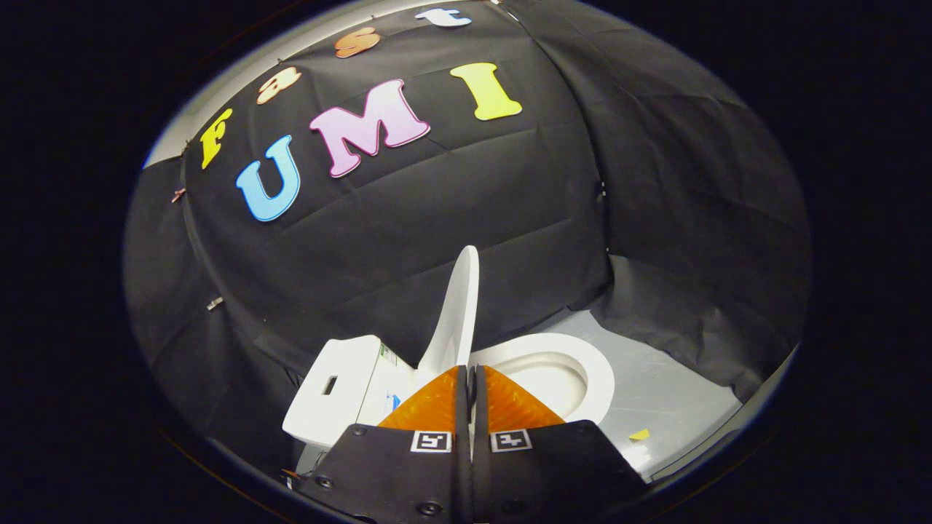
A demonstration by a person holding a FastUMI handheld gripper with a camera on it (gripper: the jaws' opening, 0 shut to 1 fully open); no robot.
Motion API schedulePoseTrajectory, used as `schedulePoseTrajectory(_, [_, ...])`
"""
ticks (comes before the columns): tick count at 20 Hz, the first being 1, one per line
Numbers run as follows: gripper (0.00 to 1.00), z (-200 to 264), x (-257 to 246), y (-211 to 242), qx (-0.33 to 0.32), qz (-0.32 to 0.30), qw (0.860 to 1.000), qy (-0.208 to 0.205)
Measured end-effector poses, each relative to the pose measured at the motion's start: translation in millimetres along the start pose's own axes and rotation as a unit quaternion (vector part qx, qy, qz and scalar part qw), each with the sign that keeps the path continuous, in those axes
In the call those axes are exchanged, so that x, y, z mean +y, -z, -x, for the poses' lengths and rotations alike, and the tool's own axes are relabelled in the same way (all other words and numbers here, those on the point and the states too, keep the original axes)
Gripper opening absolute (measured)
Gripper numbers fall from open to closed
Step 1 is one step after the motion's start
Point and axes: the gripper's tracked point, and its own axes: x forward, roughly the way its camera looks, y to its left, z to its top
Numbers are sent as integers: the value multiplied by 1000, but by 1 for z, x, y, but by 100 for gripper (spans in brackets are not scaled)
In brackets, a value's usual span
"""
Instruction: Open the toilet lid.
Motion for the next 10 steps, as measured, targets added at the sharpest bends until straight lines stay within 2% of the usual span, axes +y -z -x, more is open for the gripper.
schedulePoseTrajectory(4, [5,7,34,-2,-16,35,999,9])
schedulePoseTrajectory(10, [5,18,79,1,-35,56,998,20])
